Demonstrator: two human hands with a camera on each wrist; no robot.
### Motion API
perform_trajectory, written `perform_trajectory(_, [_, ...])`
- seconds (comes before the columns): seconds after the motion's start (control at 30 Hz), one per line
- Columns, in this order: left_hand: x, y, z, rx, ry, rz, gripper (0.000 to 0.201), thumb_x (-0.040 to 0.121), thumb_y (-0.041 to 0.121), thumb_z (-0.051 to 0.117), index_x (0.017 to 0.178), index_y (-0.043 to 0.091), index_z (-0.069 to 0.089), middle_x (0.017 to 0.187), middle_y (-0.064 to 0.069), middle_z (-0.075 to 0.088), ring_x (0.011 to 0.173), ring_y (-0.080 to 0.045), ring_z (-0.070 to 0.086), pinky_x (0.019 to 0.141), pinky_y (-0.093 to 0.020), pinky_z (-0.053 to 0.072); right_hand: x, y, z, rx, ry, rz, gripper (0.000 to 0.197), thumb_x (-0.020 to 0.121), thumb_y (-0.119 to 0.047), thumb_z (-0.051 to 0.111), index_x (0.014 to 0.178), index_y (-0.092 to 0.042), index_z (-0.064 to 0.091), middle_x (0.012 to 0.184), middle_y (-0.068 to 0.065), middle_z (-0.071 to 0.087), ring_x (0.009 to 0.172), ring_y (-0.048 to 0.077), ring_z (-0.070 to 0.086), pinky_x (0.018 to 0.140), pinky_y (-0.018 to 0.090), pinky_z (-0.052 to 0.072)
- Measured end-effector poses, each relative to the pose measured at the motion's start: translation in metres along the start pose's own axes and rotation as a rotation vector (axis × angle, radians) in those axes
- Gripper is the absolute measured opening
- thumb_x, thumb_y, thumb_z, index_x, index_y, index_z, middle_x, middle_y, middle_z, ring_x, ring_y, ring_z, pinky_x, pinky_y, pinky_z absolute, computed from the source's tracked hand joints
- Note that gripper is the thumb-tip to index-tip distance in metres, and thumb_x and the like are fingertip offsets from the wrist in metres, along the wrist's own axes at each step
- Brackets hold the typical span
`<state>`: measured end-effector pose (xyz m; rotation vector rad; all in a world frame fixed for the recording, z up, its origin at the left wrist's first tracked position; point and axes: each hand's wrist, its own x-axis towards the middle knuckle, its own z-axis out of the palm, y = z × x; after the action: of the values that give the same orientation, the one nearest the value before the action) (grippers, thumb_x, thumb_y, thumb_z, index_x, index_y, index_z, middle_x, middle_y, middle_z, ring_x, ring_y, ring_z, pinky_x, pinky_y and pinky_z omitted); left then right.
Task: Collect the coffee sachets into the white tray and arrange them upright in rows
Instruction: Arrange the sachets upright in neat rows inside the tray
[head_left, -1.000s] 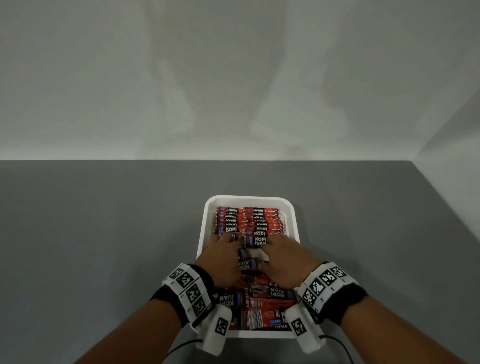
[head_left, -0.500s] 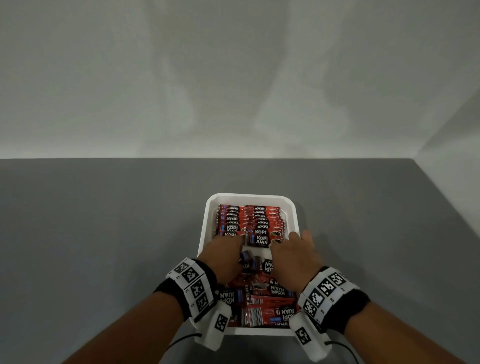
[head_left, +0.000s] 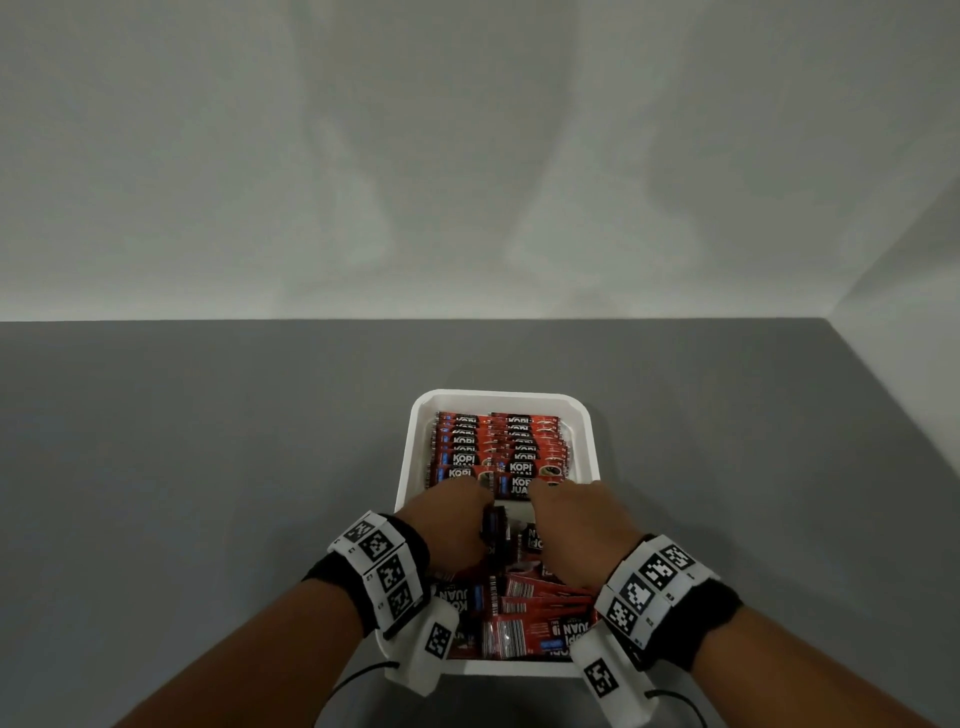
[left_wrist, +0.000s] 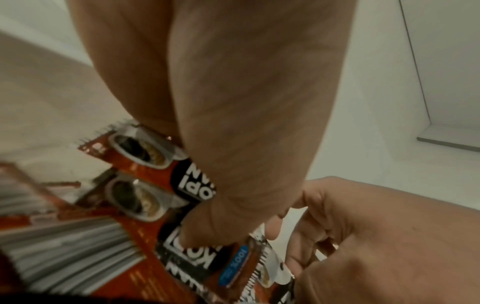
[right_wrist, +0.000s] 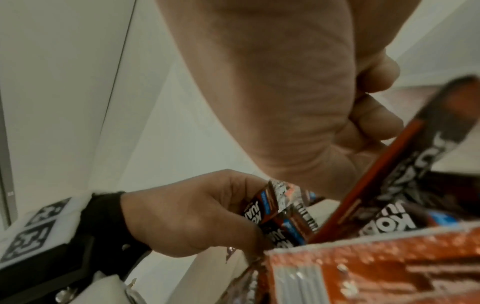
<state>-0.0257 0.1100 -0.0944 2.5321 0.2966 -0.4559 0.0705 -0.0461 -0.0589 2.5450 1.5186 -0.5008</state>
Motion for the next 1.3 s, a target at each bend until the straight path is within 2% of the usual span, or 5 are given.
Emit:
perform_trajectory(0.2, [-0.01, -0.006, -0.015, -0.226, 0.102, 0.047, 0.026, 0.09, 0.025, 0.063, 0.115, 0.026, 0.068, 0.114, 0.013, 0.071, 0.105, -0.006, 0.065, 0.093, -0.026, 0.053, -0.003, 0.012, -0.013, 0.294, -0.007, 0.05, 0.019, 0.091, -0.013, 0.059, 0.105, -0.018, 0.049, 0.095, 0.002, 0.055, 0.082, 0.022, 0.058, 0.062, 0.03, 0.042])
perform_trajectory(0.53, [-0.021, 0.015, -0.024, -1.154, 0.244, -0.231, 0.022, 0.079, 0.025, 0.064, 0.097, 0.014, 0.057, 0.066, 0.007, 0.043, 0.052, -0.009, 0.034, 0.051, -0.027, 0.028, 0.002, 0.022, -0.025, 0.857, 0.244, 0.101, 0.023, 0.083, -0.004, 0.068, 0.093, -0.025, 0.063, 0.078, -0.002, 0.069, 0.068, 0.012, 0.064, 0.063, 0.027, 0.053])
perform_trajectory(0.67, [-0.021, 0.033, -0.023, -1.424, 0.134, -0.097, 0.036, 0.098, 0.03, 0.065, 0.12, 0.002, 0.065, 0.095, -0.015, 0.072, 0.079, -0.032, 0.071, 0.072, -0.042, 0.059, 0.006, 0.007, -0.035, 1.178, 0.281, -0.005, 0.02, 0.083, -0.003, 0.075, 0.092, -0.017, 0.065, 0.077, 0.01, 0.073, 0.068, 0.027, 0.074, 0.069, 0.045, 0.062])
perform_trajectory(1.0, [-0.029, 0.018, -0.028, -1.204, 0.381, -0.24, 0.019, 0.094, 0.002, 0.05, 0.079, 0.014, 0.05, 0.062, -0.003, 0.05, 0.051, -0.016, 0.043, 0.053, -0.032, 0.037, 0.019, 0.009, 0.013, 0.23, -0.048, 0.029, 0.012, 0.094, -0.016, 0.058, 0.104, -0.01, 0.062, 0.107, 0.007, 0.062, 0.092, 0.021, 0.062, 0.07, 0.028, 0.045])
perform_trajectory(1.3, [-0.031, 0.008, -0.017, -1.155, 0.363, -0.275, 0.01, 0.096, 0.005, 0.057, 0.091, 0.014, 0.057, 0.06, 0.004, 0.042, 0.053, -0.011, 0.038, 0.052, -0.028, 0.036, 0.025, 0.009, 0.026, 0.193, -0.05, -0.053, 0.024, 0.09, -0.006, 0.059, 0.112, -0.013, 0.053, 0.114, 0.009, 0.06, 0.101, 0.026, 0.06, 0.077, 0.033, 0.048])
